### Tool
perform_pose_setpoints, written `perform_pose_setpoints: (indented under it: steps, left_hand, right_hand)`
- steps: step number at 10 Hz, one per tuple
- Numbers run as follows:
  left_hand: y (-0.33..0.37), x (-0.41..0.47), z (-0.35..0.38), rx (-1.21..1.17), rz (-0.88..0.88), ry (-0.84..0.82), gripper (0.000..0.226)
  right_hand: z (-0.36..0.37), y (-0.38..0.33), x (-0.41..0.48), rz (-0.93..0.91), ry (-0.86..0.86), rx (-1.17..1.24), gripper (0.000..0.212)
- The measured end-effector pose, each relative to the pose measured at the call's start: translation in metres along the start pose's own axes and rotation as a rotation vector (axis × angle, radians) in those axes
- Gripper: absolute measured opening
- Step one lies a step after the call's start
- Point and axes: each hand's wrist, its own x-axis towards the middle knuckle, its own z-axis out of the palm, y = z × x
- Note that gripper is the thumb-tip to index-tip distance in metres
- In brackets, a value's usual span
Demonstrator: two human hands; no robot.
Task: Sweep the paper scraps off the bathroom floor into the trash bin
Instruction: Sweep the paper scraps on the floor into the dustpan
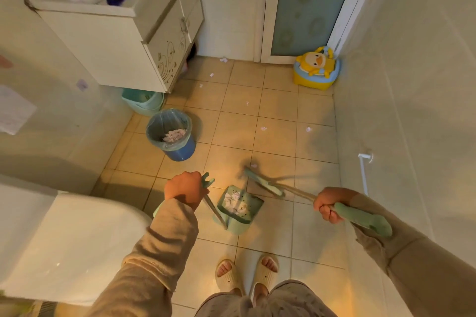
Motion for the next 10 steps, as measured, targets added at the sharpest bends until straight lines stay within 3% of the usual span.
perform_pose_setpoints:
  steps: [1,3,4,6,9,10]
  left_hand:
    - [-0.003,0.002,-0.001,-0.045,-0.028,0.002,0.035]
    - [-0.002,0.014,-0.004,-0.084,-0.064,-0.051,0.034]
    - [0.000,0.020,-0.003,-0.060,-0.063,-0.065,0.033]
    - [-0.004,0.032,-0.008,-0.036,-0.076,-0.067,0.035]
    - [-0.006,0.033,-0.008,-0.029,-0.021,-0.077,0.033]
    - [-0.009,0.033,-0.010,-0.024,0.004,-0.068,0.031]
  right_hand:
    - [-0.006,-0.018,-0.005,-0.040,0.057,-0.005,0.037]
    - [-0.002,-0.044,0.002,-0.148,0.056,0.339,0.032]
    - [0.009,-0.055,0.001,-0.176,0.037,0.235,0.035]
    - [0.039,-0.051,0.007,-0.309,0.102,0.296,0.019]
    - [0.086,-0.030,0.001,-0.038,0.158,-0.549,0.025]
    - [0.085,-0.027,-0.008,0.029,0.052,-0.463,0.026]
